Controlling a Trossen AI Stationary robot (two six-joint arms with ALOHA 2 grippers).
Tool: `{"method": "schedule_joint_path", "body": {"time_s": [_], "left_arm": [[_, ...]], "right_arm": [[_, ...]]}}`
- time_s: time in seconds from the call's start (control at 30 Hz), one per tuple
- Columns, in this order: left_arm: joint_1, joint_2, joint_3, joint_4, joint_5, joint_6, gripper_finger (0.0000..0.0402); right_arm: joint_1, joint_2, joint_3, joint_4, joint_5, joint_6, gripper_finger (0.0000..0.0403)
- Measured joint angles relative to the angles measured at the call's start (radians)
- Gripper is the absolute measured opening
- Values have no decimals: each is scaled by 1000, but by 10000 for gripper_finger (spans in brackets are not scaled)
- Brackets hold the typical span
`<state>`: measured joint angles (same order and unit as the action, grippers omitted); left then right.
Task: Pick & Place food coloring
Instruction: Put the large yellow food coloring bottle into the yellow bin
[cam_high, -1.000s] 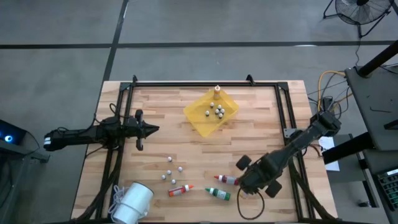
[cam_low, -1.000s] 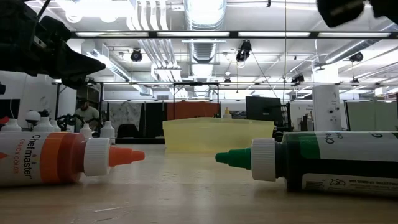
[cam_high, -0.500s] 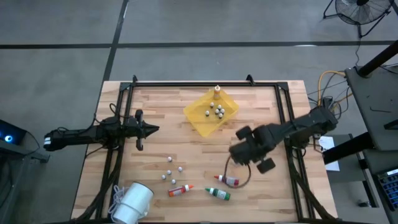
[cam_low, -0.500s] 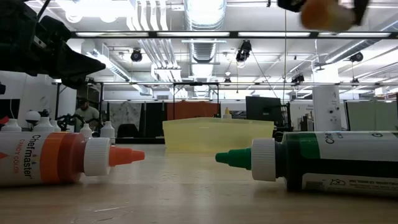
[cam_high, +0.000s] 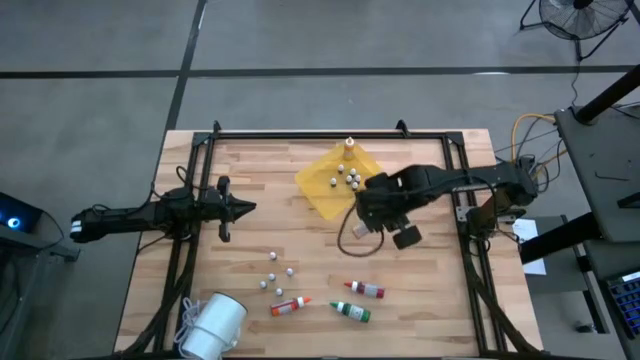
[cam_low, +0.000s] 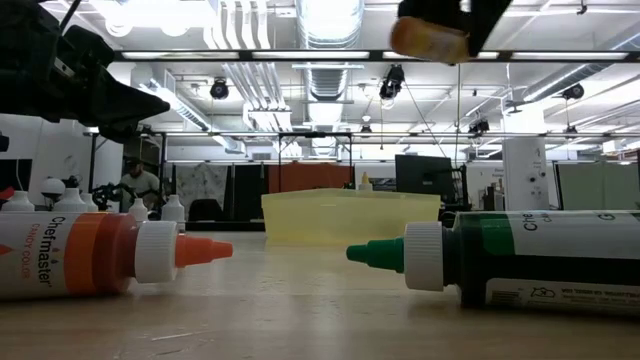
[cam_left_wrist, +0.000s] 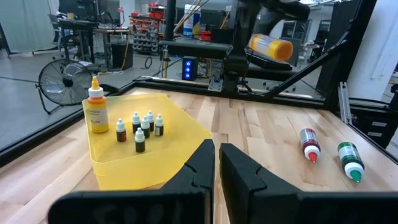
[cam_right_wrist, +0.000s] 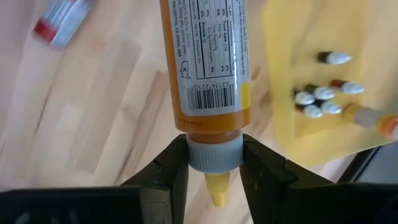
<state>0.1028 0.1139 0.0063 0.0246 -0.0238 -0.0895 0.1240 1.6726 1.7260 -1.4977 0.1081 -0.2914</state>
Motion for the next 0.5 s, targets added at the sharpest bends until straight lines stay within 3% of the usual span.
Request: {"method": "schedule_joint_path", "body": {"time_s": [0.5], "left_arm": [[0,0,0,0,0,0,0]], "right_arm": [[-198,126,38,101,-3,194,107]]}}
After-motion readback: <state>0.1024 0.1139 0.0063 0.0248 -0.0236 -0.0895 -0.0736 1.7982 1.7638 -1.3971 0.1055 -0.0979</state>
